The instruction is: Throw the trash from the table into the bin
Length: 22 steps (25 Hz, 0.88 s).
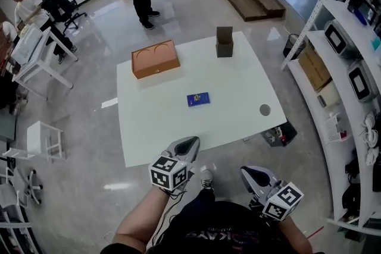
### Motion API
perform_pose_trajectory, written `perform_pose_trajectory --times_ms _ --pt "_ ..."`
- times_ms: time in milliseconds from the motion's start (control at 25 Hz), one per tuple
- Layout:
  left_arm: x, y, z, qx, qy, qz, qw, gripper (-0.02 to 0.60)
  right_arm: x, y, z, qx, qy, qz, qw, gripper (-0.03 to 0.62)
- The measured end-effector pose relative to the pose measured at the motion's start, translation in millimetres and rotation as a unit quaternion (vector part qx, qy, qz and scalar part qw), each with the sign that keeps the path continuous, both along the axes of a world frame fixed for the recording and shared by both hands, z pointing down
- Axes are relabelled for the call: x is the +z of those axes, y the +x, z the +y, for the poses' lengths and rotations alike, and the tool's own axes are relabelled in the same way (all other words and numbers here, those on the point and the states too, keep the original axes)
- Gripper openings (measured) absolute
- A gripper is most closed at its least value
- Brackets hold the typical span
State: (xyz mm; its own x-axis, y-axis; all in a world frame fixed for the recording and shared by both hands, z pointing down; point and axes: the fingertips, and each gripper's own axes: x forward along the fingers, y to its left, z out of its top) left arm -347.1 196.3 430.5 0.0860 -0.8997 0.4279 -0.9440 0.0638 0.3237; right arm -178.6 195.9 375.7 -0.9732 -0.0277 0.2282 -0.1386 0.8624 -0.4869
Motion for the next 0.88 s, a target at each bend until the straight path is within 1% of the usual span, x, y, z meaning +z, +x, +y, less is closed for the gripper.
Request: perform_pose_trajectory --times_ms 240,400,560,640,760,800,880 --pt "30.9 -54.4 -37.4 0.017 -0.032 -0.018 0.9992 0.009 6.0 -30.0 -17.8 0.033 -0.004 0.011 0.999 0.0" --pt "51.2 -80.8 -64.4 0.029 -0.055 -0.039 0.9973 0.009 10.0 -33.7 -26.7 0.057 -0.006 0.025 0.998 0.0" --pt "66.4 -99.7 -88.8 0.044 -0.071 -0.056 0.9949 0.011 15.3 -33.8 -33.9 0.075 -0.008 0.035 0.997 0.0" --pt "72.6 -106.6 -100.1 0.052 -0.077 -0.067 0.9934 0.067 17.5 -33.7 -37.3 0.079 -0.01 0.038 0.996 0.0" --pt "79.6 -116.3 -114.9 0.064 -0.089 -0.101 0.9889 0.074 20.1 -33.0 -43.8 0.083 -0.014 0.039 0.996 0.0" --pt "83.2 -117.9 -119.1 0.075 -0.098 -0.117 0.9855 0.099 20.5 -32.9 -45.9 0.085 -0.015 0.038 0.995 0.0" --pt "93.1 -118.6 -126.8 0.108 -0.121 -0.149 0.9756 0.176 21.5 -33.2 -49.6 0.089 -0.018 0.037 0.995 0.0"
